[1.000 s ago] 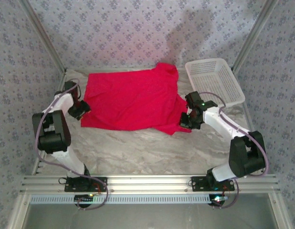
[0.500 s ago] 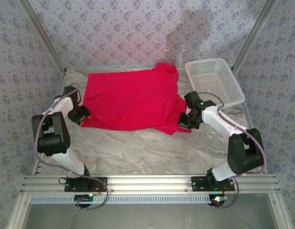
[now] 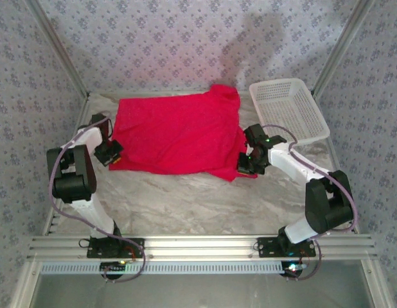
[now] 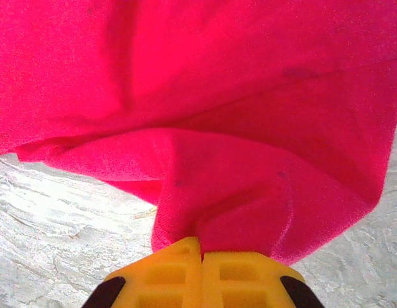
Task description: Fold the inside-out t-shirt
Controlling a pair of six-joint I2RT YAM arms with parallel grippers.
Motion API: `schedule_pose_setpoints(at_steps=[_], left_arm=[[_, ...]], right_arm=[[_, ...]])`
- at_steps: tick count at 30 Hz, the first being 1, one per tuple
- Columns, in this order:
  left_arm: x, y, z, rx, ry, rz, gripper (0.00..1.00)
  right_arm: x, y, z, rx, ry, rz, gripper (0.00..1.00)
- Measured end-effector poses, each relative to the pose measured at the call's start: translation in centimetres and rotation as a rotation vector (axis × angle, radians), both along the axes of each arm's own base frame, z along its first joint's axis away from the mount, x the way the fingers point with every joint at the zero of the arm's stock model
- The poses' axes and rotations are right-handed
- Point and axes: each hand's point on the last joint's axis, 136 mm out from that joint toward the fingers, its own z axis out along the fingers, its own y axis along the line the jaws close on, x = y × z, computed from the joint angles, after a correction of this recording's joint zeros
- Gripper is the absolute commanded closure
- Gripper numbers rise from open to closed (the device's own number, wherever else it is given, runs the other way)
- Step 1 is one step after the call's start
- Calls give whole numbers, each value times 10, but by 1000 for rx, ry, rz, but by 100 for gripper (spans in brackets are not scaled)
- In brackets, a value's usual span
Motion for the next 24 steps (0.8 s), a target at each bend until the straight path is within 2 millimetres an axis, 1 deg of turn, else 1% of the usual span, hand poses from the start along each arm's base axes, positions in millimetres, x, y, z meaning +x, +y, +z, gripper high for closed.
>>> schedule_pose_setpoints(at_steps=[2,4,5,7,9,10,12,13,14,16,18,19,20,21,22,23,24], left_arm=[[-3,3,7,24,3,-3,100],[-6,6,21,47,-5,-2,100],[-7,6,32,60,-21,-6,100],[-4,8,61,81,-78,-3,100],[3,9,103,100,-174,1,100],[7,10,125,107,-231,3,100],[15,10,179,121,-374,7,100],[17,9,205,124,-444,9,100],[17,9,233,127,-518,12,100],[12,6,283,132,-655,13,100],[0,3,339,135,-801,18,100],[-5,3,361,136,-858,22,100],[-13,3,386,139,-925,30,100],[-23,3,413,144,-996,38,100],[-32,4,434,151,-1053,46,100],[-43,3,459,159,-1124,52,100],[-57,3,482,166,-1191,57,100]], right_arm=[[0,0,0,-1,1,0,100],[-2,-2,1,-4,7,-2,100],[-2,-3,4,-5,8,-5,100],[3,-5,18,2,-11,-17,100],[19,-9,49,23,-76,-38,100],[28,-11,66,36,-119,-51,100],[51,-17,117,76,-250,-82,100],[58,-20,139,94,-305,-94,100],[65,-23,166,114,-371,-109,100],[72,-28,214,153,-481,-125,100],[74,-31,268,197,-596,-131,100],[74,-32,289,214,-641,-130,100],[71,-33,315,236,-696,-128,100],[67,-34,341,258,-753,-124,100],[63,-35,363,274,-802,-118,100],[56,-37,389,296,-866,-112,100],[47,-39,410,312,-922,-107,100]])
